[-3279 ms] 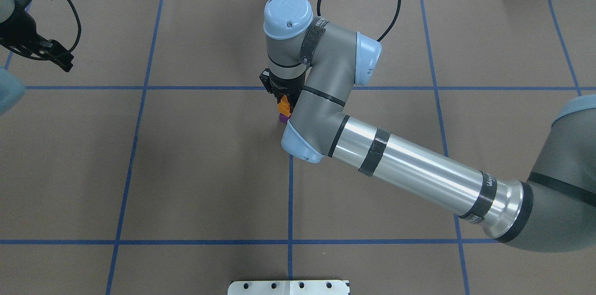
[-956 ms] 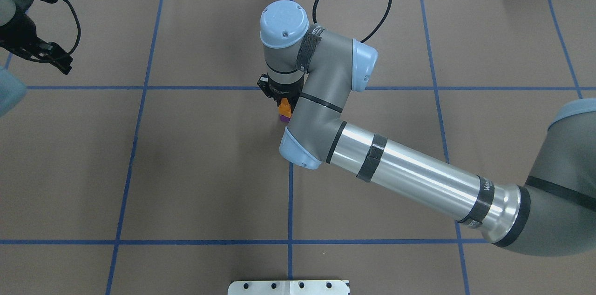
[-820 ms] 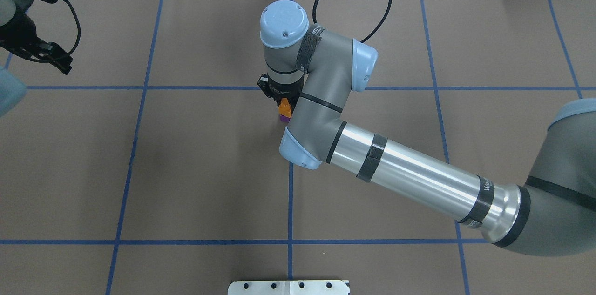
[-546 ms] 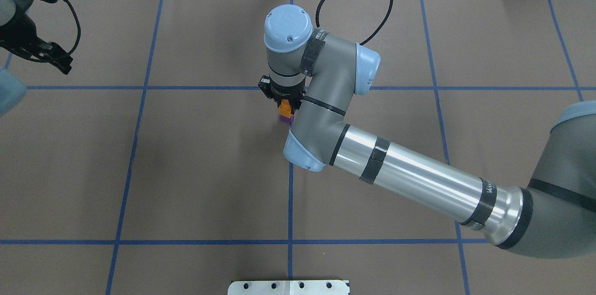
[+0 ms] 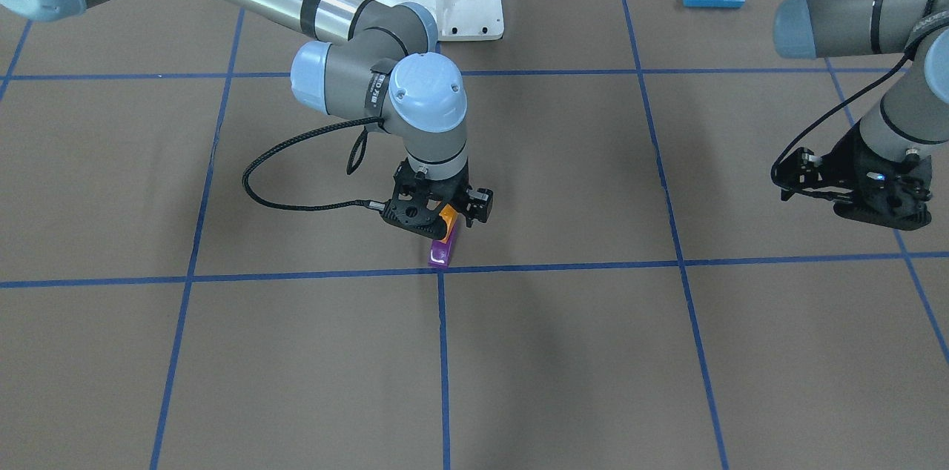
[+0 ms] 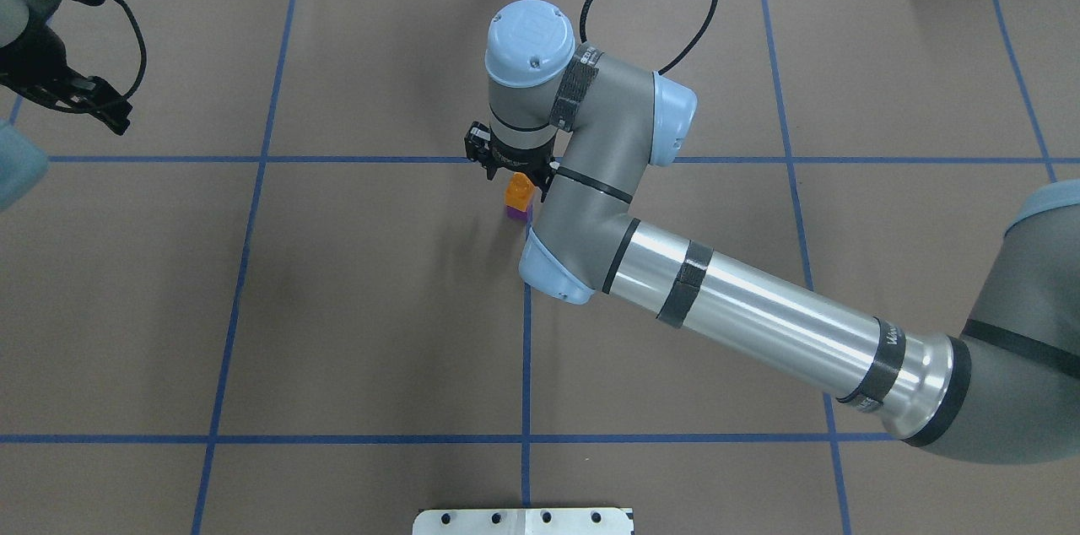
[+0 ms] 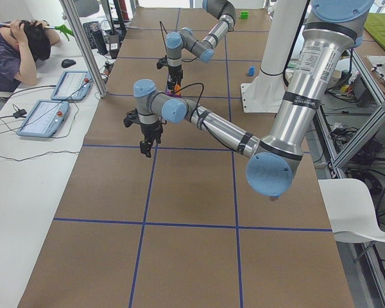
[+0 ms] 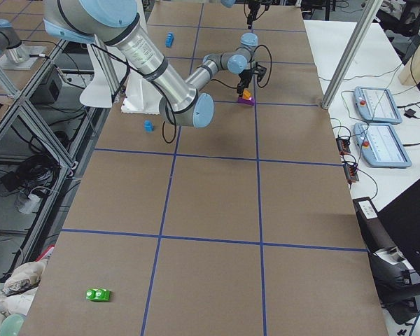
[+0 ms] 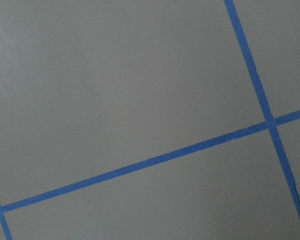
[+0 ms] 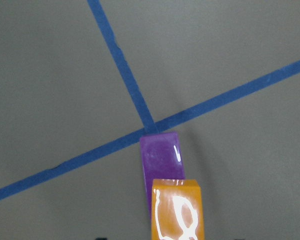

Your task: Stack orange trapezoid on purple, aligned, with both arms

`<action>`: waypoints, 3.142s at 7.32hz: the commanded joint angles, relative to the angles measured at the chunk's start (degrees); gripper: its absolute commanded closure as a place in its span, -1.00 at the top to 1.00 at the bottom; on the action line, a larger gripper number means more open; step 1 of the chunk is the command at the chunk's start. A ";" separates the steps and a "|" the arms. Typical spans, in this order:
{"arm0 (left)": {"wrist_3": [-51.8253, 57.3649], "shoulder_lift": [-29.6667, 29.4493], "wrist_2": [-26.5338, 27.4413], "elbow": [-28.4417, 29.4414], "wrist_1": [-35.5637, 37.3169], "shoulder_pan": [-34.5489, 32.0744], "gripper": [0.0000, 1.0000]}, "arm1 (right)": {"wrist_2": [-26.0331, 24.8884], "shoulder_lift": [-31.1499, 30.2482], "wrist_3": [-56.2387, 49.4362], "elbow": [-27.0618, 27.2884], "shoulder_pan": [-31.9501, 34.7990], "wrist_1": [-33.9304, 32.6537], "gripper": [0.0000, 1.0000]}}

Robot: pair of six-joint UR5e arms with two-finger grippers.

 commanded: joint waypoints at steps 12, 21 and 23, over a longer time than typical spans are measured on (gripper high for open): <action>23.53 12.34 -10.55 10.56 -4.95 -26.89 1.00 | 14.43 -53.71 -86.42 26.91 45.07 -6.76 1.00; 23.01 12.17 -9.85 11.09 -5.83 -26.72 1.00 | 23.76 -59.59 -87.22 26.24 55.98 -5.82 1.00; 23.01 12.17 -9.15 11.26 -5.83 -26.72 1.00 | 19.64 -60.49 -87.49 29.19 55.90 -8.33 1.00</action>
